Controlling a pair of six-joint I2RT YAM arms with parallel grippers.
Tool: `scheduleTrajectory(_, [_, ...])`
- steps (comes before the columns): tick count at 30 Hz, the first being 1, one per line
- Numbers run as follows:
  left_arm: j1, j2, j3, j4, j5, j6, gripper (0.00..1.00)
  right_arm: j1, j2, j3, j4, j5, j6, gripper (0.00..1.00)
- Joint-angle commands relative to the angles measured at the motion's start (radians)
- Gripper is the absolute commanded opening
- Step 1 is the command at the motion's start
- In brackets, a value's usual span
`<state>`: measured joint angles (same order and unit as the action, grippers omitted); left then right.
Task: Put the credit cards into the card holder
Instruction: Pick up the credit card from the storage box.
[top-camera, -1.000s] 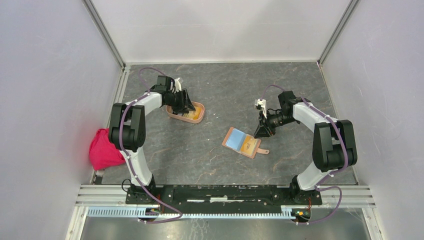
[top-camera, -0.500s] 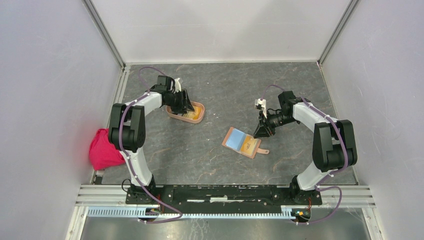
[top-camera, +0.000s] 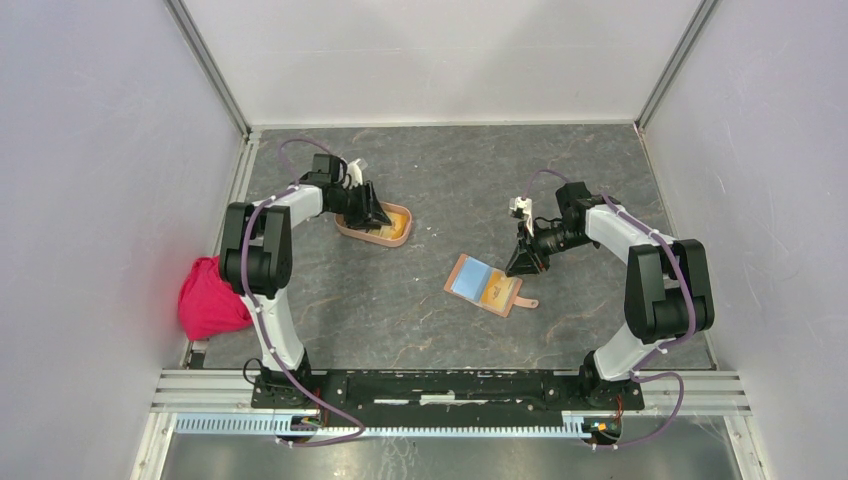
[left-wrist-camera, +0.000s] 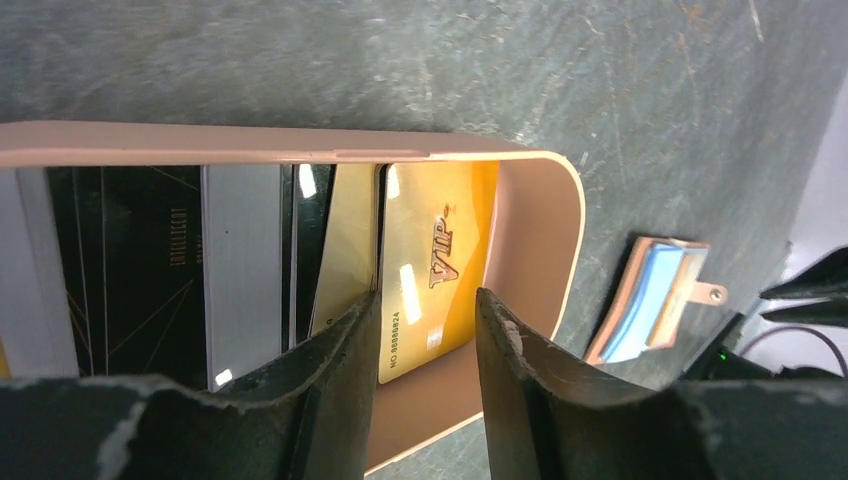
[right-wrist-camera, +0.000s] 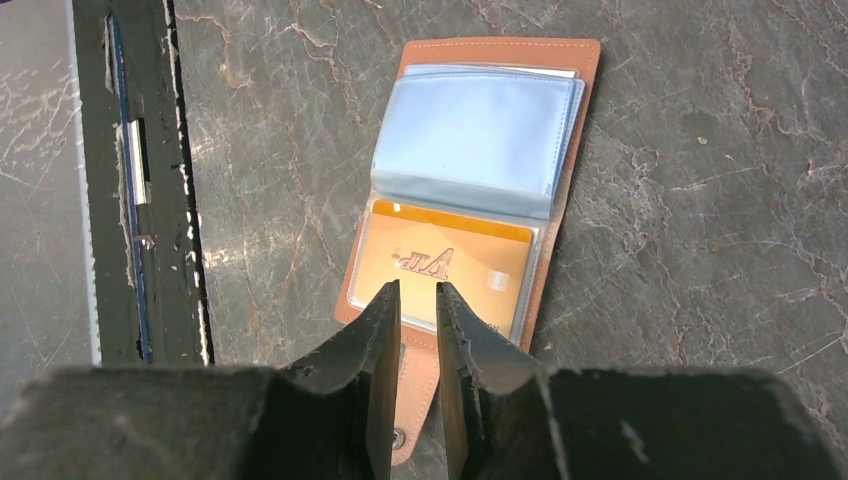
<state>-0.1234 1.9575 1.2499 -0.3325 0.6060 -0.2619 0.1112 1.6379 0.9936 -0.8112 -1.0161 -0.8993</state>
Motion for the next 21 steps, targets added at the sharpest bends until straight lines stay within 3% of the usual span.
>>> scheduleTrajectory(1, [-0.015,0.045,-0.028,0.035,0.096,-0.022,0.47,0.005,0.002,0.016,-0.012,-0.032,-0.026,0.25])
scheduleTrajectory(21, [-0.018,0.012,-0.125,0.289,0.278,-0.199,0.49,0.004,-0.009,0.016,-0.016,-0.036,-0.03,0.25])
